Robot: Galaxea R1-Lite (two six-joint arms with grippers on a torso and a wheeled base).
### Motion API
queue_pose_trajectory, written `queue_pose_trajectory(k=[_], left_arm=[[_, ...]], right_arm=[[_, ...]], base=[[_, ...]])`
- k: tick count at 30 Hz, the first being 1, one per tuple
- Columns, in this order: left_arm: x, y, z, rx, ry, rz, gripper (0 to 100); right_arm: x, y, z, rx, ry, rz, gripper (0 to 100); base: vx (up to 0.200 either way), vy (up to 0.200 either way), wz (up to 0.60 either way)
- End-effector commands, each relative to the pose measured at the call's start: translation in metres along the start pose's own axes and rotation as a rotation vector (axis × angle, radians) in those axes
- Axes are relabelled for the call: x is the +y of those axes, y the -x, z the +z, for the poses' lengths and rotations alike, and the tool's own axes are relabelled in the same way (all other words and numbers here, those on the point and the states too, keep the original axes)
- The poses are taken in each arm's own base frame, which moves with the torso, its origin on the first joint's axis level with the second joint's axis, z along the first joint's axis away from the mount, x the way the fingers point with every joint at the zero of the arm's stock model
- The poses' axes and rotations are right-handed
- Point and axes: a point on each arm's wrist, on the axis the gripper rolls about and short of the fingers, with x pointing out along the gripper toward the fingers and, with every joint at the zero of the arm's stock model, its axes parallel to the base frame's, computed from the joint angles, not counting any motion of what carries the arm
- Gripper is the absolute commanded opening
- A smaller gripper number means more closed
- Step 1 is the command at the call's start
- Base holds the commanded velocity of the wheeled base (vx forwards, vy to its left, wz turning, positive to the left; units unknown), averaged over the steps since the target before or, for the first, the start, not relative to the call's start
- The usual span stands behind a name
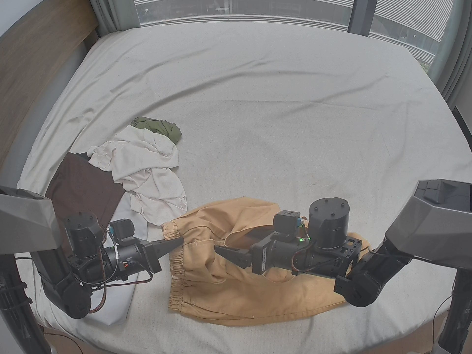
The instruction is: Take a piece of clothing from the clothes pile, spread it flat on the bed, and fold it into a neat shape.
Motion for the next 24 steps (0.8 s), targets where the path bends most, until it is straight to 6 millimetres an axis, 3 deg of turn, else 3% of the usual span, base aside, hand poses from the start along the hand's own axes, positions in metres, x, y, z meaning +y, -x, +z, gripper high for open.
queue_pose_trajectory(k=[1, 13, 14, 24], left_arm=[[0.007, -0.003, -0.007, 0.019, -0.006, 0.03, 0], [0.012, -0.008, -0.014, 0.042, -0.034, 0.05, 0], [0.012, -0.008, -0.014, 0.042, -0.034, 0.05, 0], [0.011, -0.007, -0.013, 0.038, -0.037, 0.049, 0]], right_arm=[[0.001, -0.012, -0.002, 0.008, 0.011, 0.011, 100], [-0.01, -0.022, -0.009, 0.036, 0.011, -0.013, 100], [-0.011, -0.023, -0.01, 0.041, 0.01, -0.016, 0], [-0.026, -0.016, -0.007, 0.032, -0.001, -0.056, 0]], base=[[0.0, 0.0, 0.0], [0.0, 0.0, 0.0], [0.0, 0.0, 0.0], [0.0, 0.0, 0.0]])
